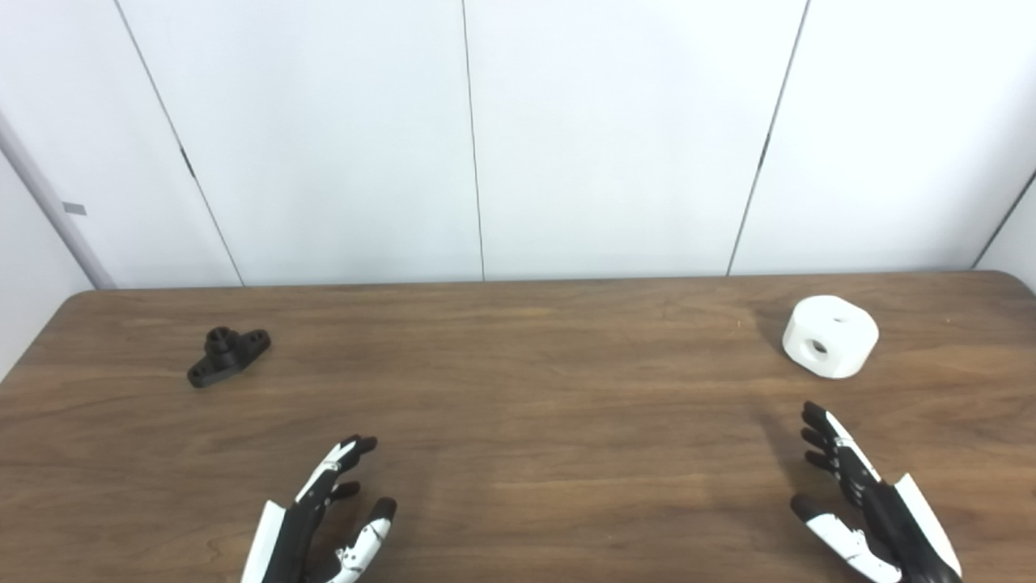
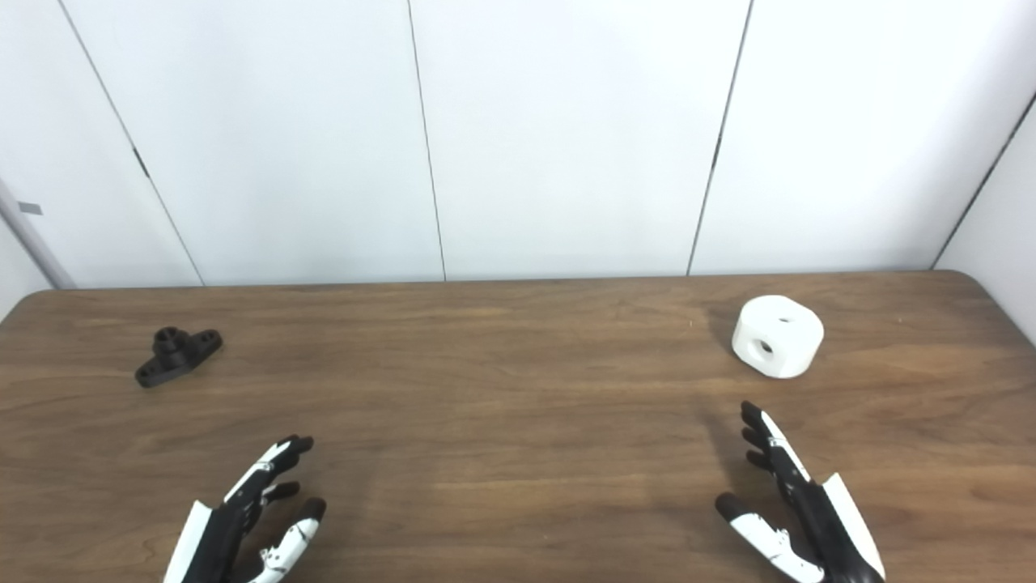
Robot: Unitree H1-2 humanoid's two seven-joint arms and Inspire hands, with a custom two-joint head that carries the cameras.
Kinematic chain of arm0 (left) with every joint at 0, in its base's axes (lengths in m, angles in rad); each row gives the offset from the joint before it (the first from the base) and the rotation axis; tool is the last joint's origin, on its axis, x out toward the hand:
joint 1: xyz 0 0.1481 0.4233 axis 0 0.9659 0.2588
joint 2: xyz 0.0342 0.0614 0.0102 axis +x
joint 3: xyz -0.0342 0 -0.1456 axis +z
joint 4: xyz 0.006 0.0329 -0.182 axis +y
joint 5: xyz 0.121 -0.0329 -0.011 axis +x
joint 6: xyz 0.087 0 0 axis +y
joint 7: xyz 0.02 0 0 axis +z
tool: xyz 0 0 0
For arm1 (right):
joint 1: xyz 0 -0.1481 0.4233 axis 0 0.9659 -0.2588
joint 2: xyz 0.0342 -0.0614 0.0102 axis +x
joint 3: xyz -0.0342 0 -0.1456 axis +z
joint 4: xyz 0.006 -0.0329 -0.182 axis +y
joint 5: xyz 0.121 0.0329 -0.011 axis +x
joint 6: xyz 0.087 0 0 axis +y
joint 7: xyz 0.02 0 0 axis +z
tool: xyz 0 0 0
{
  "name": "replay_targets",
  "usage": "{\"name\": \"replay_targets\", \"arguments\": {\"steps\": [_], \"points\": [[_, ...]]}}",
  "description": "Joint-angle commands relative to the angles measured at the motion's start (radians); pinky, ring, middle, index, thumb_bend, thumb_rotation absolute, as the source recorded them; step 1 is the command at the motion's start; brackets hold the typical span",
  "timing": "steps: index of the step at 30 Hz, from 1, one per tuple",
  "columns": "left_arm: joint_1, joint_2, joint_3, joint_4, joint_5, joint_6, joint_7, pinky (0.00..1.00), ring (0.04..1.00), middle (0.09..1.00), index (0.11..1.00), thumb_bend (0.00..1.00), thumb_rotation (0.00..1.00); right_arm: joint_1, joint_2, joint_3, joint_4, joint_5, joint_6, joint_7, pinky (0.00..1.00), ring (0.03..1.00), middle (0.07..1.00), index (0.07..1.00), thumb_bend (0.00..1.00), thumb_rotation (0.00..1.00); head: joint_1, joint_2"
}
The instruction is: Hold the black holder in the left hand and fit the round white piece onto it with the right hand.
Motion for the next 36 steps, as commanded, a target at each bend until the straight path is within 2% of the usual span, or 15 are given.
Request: {"name": "replay_targets", "arguments": {"steps": [1,6,17,19,23,30,34,36], "points": [[0.001,0.009,0.006,0.000,0.010,0.000,0.007,0.83,0.908,0.938,0.862,0.34,0.38,0.020,0.015,0.014,0.033,0.009,-0.004,0.003,0.87,0.934,0.961,0.963,0.59,0.78,0.001,0.001],[0.007,0.006,0.007,-0.009,0.000,0.014,0.001,0.85,0.923,0.950,0.869,0.34,0.36,0.022,0.015,0.014,0.035,0.009,-0.014,0.001,0.88,0.938,0.962,0.961,0.57,0.77,0.002,0.003],[0.006,0.003,0.006,-0.010,0.010,0.010,0.008,0.84,0.915,0.945,0.867,0.34,0.33,0.022,0.015,0.013,0.032,0.014,-0.006,0.002,0.88,0.938,0.964,0.965,0.60,0.78,0.014,0.003],[0.007,0.000,0.006,-0.017,0.012,0.012,0.009,0.86,0.929,0.954,0.861,0.37,0.37,0.023,0.014,0.011,0.034,0.012,-0.005,0.001,0.88,0.938,0.962,0.964,0.60,0.78,0.024,0.002],[0.000,-0.013,0.011,-0.018,0.054,-0.014,0.044,0.86,0.923,0.959,0.838,0.42,0.37,0.022,0.007,0.003,0.044,0.030,-0.003,0.007,0.91,0.945,0.963,0.967,0.62,0.79,0.073,-0.002],[-0.017,-0.034,0.041,-0.039,0.099,-0.014,0.110,0.91,0.956,0.977,0.818,0.51,0.40,0.017,-0.017,-0.007,0.072,0.059,-0.013,0.024,0.93,0.962,0.976,0.976,0.61,0.82,0.175,-0.013],[-0.037,-0.037,0.072,-0.079,0.133,0.031,0.140,0.91,0.964,0.980,0.804,0.54,0.40,0.013,-0.029,-0.011,0.089,0.085,-0.022,0.037,0.97,0.981,0.990,0.994,0.58,0.83,0.212,-0.014],[-0.055,-0.029,0.092,-0.103,0.121,0.053,0.144,0.93,0.972,0.982,0.791,0.59,0.33,0.012,-0.035,-0.013,0.096,0.096,-0.029,0.043,0.98,0.992,0.997,0.999,0.56,0.84,0.240,-0.015]]}}
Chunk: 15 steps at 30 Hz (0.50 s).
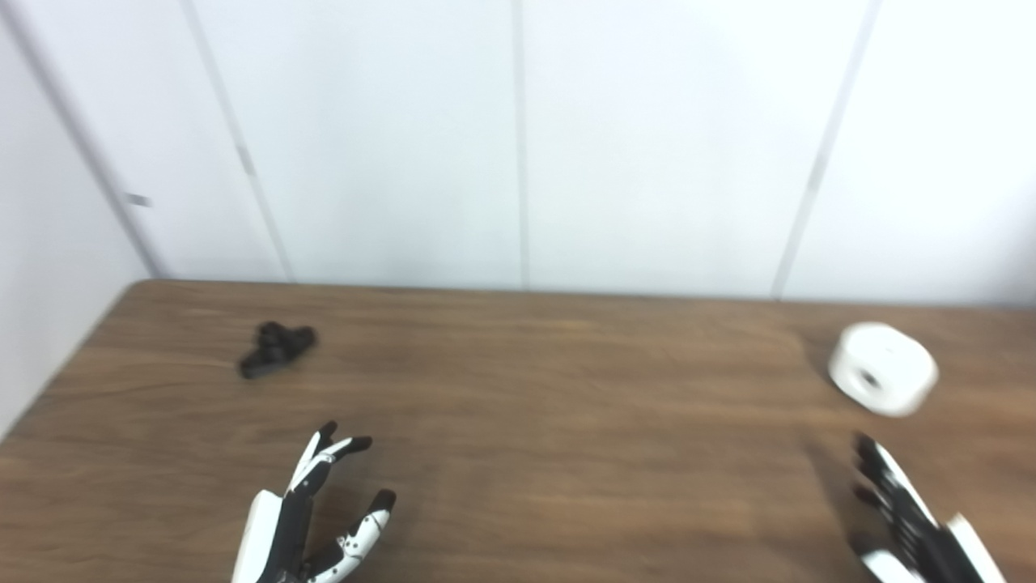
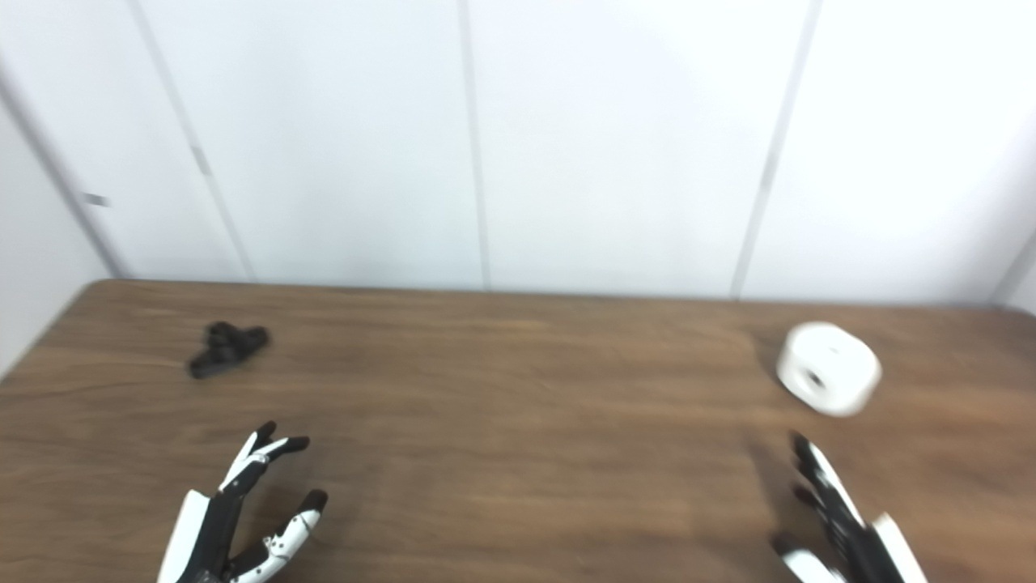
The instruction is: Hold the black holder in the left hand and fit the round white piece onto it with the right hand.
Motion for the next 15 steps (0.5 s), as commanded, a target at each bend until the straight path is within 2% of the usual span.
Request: {"name": "replay_targets", "arguments": {"steps": [1,2,4,7,10,13,15], "points": [[-0.054,-0.017,0.025,-0.061,-0.004,0.016,0.023,0.95,0.979,0.984,0.786,0.62,0.30,0.018,0.000,0.000,0.063,0.017,-0.007,0.005,0.98,0.995,0.999,1.000,0.56,0.84,0.022,0.001],[-0.063,-0.011,0.038,-0.075,0.018,0.031,0.031,0.98,0.990,0.990,0.784,0.65,0.28,0.017,0.000,-0.002,0.068,0.025,-0.013,0.008,0.98,0.996,1.000,1.000,0.55,0.85,0.029,0.000],[-0.080,0.000,0.060,-0.101,0.046,0.052,0.040,0.93,0.966,0.968,0.758,0.72,0.25,0.016,-0.002,-0.005,0.077,0.038,-0.022,0.013,0.99,1.000,1.000,1.000,0.54,0.84,0.055,-0.004],[-0.109,0.012,0.098,-0.135,0.080,0.090,0.044,0.95,0.970,0.965,0.736,0.74,0.21,0.012,-0.004,-0.008,0.093,0.048,-0.039,0.017,1.00,1.000,1.000,1.000,0.52,0.84,0.081,-0.008],[-0.140,0.030,0.137,-0.159,0.107,0.124,0.045,0.97,0.994,0.974,0.729,0.75,0.25,0.007,-0.005,-0.013,0.107,0.034,-0.042,0.010,1.00,1.000,1.000,1.000,0.53,0.85,0.102,-0.011],[-0.174,0.049,0.174,-0.186,0.108,0.181,0.026,0.99,1.000,0.996,0.733,0.78,0.28,0.005,0.001,-0.019,0.105,0.009,-0.027,-0.003,0.97,0.996,0.998,1.000,0.64,0.90,0.126,-0.016],[-0.196,0.070,0.191,-0.192,0.114,0.210,0.014,1.00,1.000,0.999,0.731,0.81,0.30,0.003,0.003,-0.021,0.106,0.012,-0.025,-0.001,0.97,0.999,1.000,1.000,0.66,0.90,0.140,-0.020]]}}
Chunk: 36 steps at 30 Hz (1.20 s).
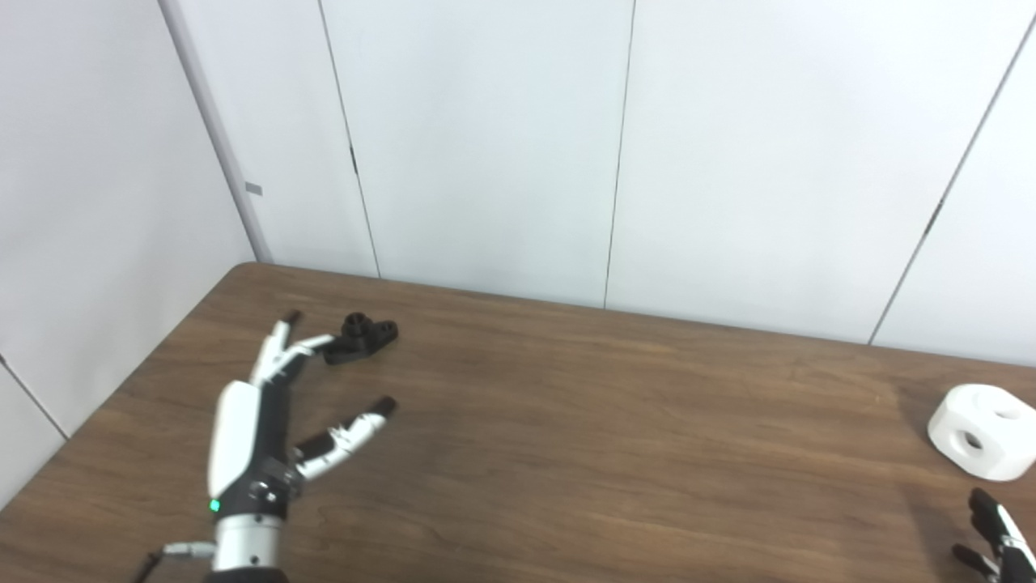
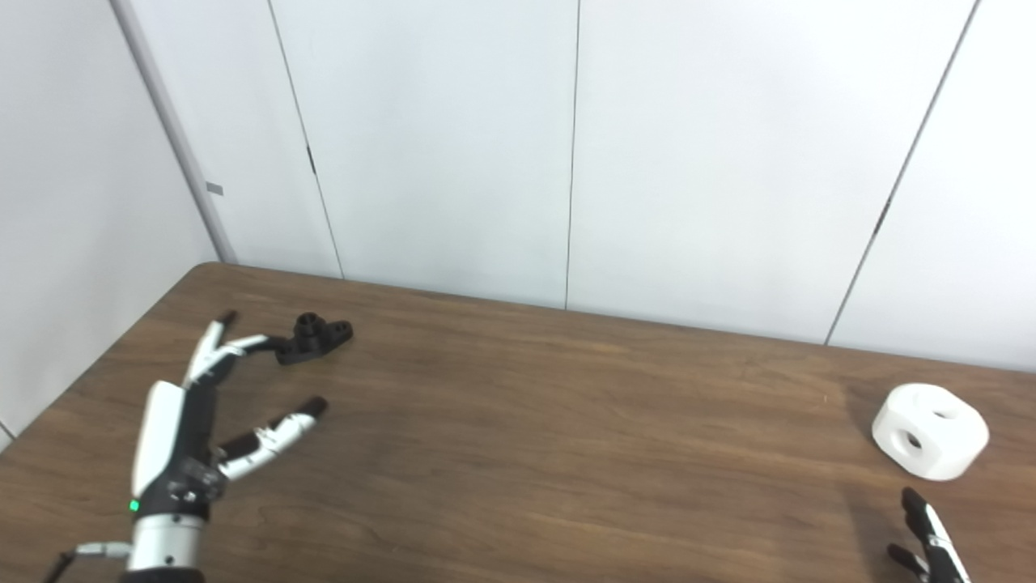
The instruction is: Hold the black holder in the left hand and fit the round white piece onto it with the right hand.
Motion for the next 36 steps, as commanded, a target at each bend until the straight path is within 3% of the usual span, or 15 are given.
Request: {"name": "replay_targets", "arguments": {"steps": [1,4,8,14,21,25,29,36], "points": [[-0.047,0.043,0.020,-0.031,0.014,0.014,-0.005,1.00,1.000,1.000,0.728,0.82,0.31,0.027,0.022,0.005,0.060,-0.002,0.007,-0.017,0.97,1.000,1.000,1.000,0.67,0.90,0.005,-0.002],[-0.080,0.082,0.038,-0.001,0.028,0.025,-0.005,1.00,1.000,1.000,0.722,0.87,0.36,0.026,0.020,0.004,0.064,-0.002,0.006,-0.014,0.99,1.000,1.000,1.000,0.65,0.90,0.015,-0.006],[-0.126,0.120,0.040,0.020,0.064,0.092,-0.029,1.00,1.000,1.000,0.731,0.92,0.38,0.027,0.019,0.001,0.064,-0.008,0.008,-0.017,0.99,1.000,1.000,1.000,0.64,0.92,0.025,-0.010],[-0.175,0.153,0.030,0.055,0.083,0.149,-0.048,1.00,1.000,1.000,0.735,0.93,0.33,0.025,0.018,-0.003,0.076,-0.002,0.009,-0.014,1.00,1.000,1.000,1.000,0.64,0.92,0.041,-0.017],[-0.246,0.222,-0.004,0.141,0.113,0.245,-0.111,1.00,1.000,1.000,0.755,0.92,0.34,0.021,0.013,-0.008,0.095,0.013,-0.008,-0.006,1.00,1.000,1.000,1.000,0.61,0.91,0.064,-0.021],[-0.301,0.251,-0.009,0.241,0.150,0.269,-0.170,1.00,1.000,1.000,0.767,0.93,0.38,0.022,0.008,-0.011,0.102,0.015,-0.010,-0.003,1.00,1.000,1.000,1.000,0.62,0.92,0.072,-0.024],[-0.353,0.271,-0.014,0.359,0.174,0.269,-0.188,1.00,1.000,1.000,0.771,0.95,0.40,0.031,0.003,-0.017,0.095,0.023,-0.005,0.000,1.00,1.000,1.000,1.000,0.62,0.92,0.084,-0.025],[-0.419,0.301,-0.049,0.541,0.178,0.264,-0.132,1.00,1.000,1.000,0.757,0.97,0.38,0.048,-0.013,-0.026,0.103,0.029,-0.026,0.005,1.00,1.000,1.000,1.000,0.66,0.94,0.097,-0.023]]}}
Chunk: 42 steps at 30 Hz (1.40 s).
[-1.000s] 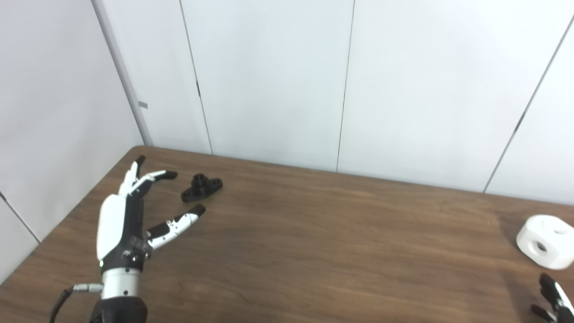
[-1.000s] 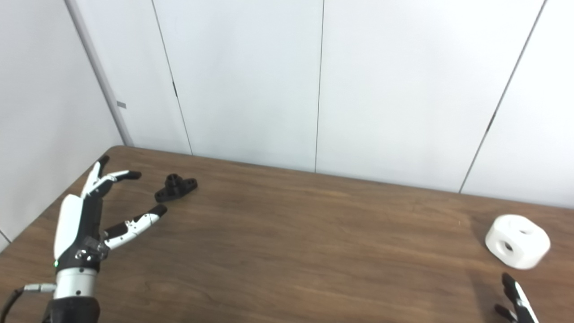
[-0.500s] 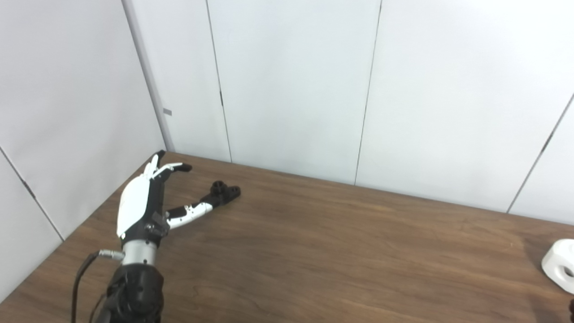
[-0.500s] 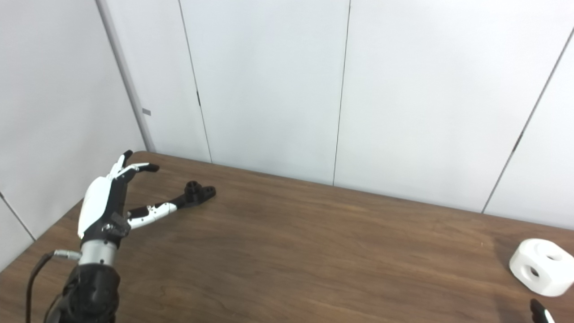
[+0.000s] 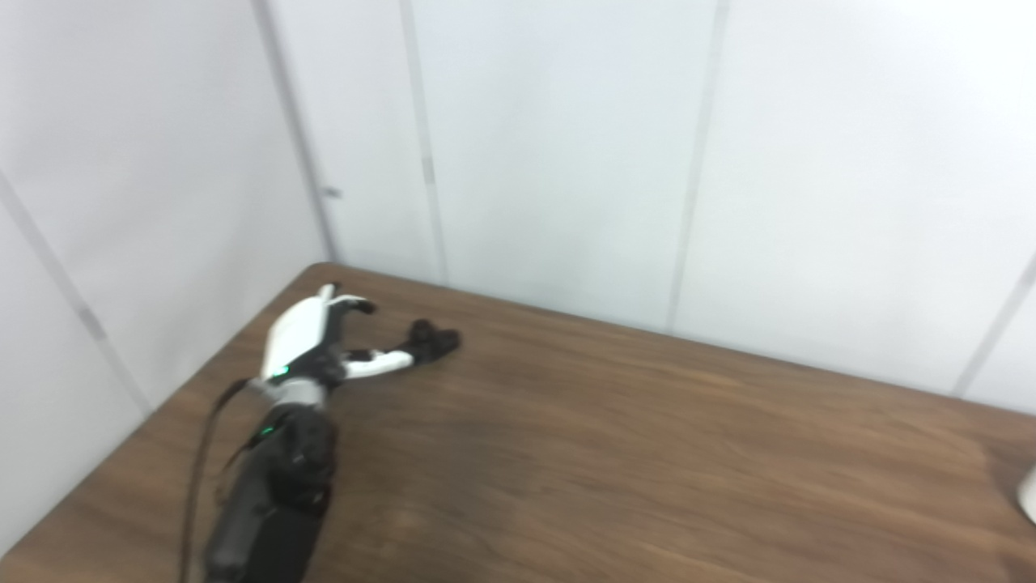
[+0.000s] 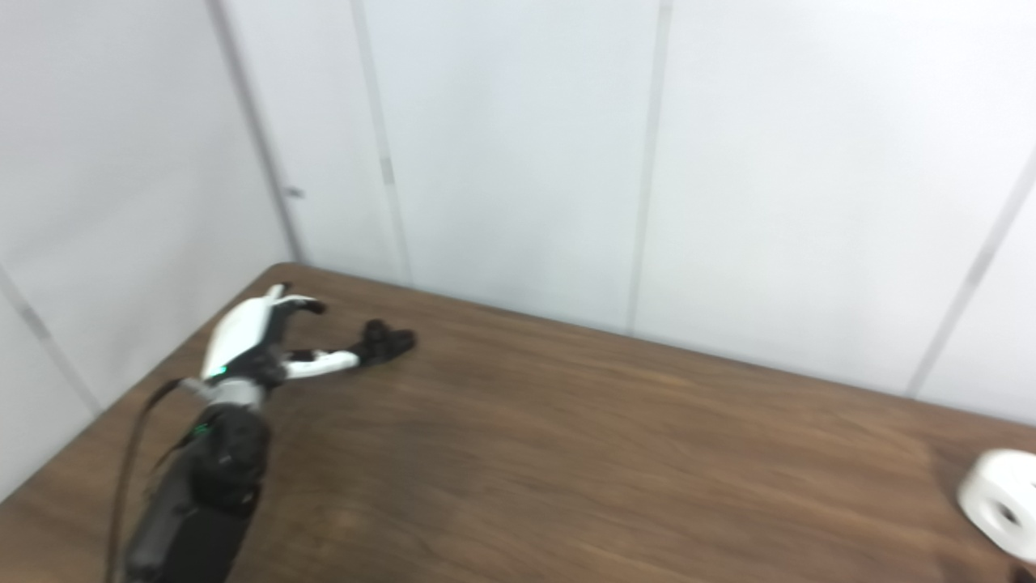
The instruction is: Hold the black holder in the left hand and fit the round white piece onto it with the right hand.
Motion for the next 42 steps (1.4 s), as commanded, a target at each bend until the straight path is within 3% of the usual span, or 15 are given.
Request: {"name": "replay_targets", "arguments": {"steps": [1,18,25,34,42], "points": [[-0.054,0.044,-0.007,0.016,0.013,-0.008,0.048,1.00,1.000,1.000,0.753,0.98,0.37,0.060,0.003,0.002,0.067,0.016,-0.011,0.002,1.00,1.000,1.000,1.000,0.64,0.93,0.003,0.001],[-0.143,0.036,-0.011,0.271,0.049,-0.003,0.130,1.00,1.000,1.000,0.814,1.00,0.38,0.105,-0.017,-0.019,0.042,0.042,-0.012,0.019,1.00,1.000,1.000,1.000,0.64,0.91,0.011,0.006],[-0.149,0.041,-0.040,0.299,0.028,-0.004,0.140,1.00,1.000,1.000,0.812,1.00,0.39,0.123,-0.013,-0.021,0.021,0.034,-0.011,0.014,1.00,1.000,1.000,1.000,0.65,0.91,-0.006,0.014],[-0.163,0.029,-0.100,0.325,-0.016,-0.010,0.158,1.00,1.000,1.000,0.794,1.00,0.39,0.139,-0.002,-0.019,0.006,0.040,-0.021,0.013,1.00,1.000,0.993,1.000,0.55,0.88,-0.023,0.014],[-0.161,0.002,-0.147,0.333,-0.057,-0.022,0.183,1.00,1.000,1.000,0.775,1.00,0.36,0.150,0.001,-0.018,-0.009,0.035,-0.018,0.010,1.00,0.974,0.957,0.992,0.53,0.88,-0.038,0.024]]}}
